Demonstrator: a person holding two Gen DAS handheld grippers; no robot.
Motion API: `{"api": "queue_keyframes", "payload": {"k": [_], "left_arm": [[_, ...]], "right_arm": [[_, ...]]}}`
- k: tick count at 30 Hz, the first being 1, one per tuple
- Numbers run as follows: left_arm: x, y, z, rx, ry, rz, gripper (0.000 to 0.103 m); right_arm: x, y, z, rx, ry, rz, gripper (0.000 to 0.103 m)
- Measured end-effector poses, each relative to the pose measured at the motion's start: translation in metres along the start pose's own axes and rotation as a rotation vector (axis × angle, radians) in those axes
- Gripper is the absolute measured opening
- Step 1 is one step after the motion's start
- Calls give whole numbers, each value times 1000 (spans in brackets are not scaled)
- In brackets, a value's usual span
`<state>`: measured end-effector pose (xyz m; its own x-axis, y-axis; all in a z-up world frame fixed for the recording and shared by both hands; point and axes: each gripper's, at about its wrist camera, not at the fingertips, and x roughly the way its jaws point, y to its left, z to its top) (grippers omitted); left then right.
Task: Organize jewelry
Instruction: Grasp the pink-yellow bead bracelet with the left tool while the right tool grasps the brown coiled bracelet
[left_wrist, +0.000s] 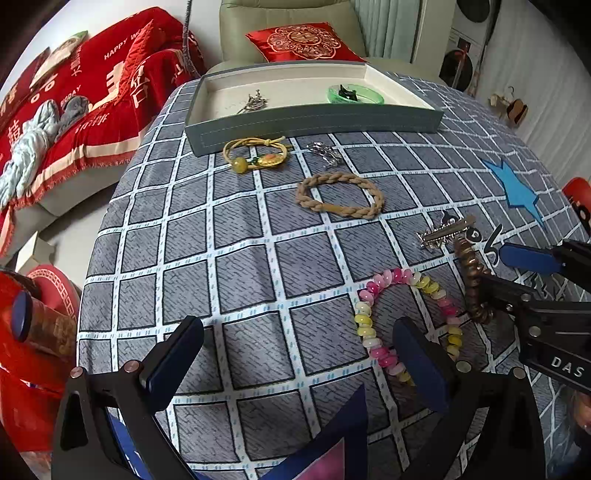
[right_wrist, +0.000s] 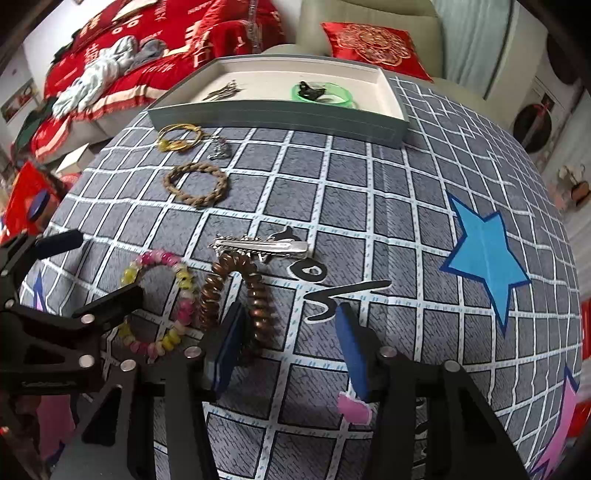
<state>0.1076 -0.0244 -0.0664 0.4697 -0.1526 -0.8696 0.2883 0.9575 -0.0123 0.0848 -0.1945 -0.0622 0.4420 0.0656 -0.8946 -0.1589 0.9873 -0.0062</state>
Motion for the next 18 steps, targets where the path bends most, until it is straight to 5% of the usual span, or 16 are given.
{"api": "queue_keyframes", "payload": {"k": [8,10,12,14,16,18], "left_arm": [[-5,-11,1,57,-9,-27,98],[-7,-14,0,71,-13,-50,87],[-8,-16,0,82,-13,-60,81],[-10,-20,-1,99,-23,-70,70],[-13,-24,-1,120,-35,-75,39],[-13,-26,-1,130,-42,-80,26]], "right_arm": [[-2,2,-2,-21,0,12,44],[-3,4,-2,-29,0,17,36],[-3,8,-2,-39,-1,21,15],[-4,11,-3,-47,-1,17,14],[-5,12,-4,-47,-4,17,14],[-5,9,-5,-32,-2,31,14]]}}
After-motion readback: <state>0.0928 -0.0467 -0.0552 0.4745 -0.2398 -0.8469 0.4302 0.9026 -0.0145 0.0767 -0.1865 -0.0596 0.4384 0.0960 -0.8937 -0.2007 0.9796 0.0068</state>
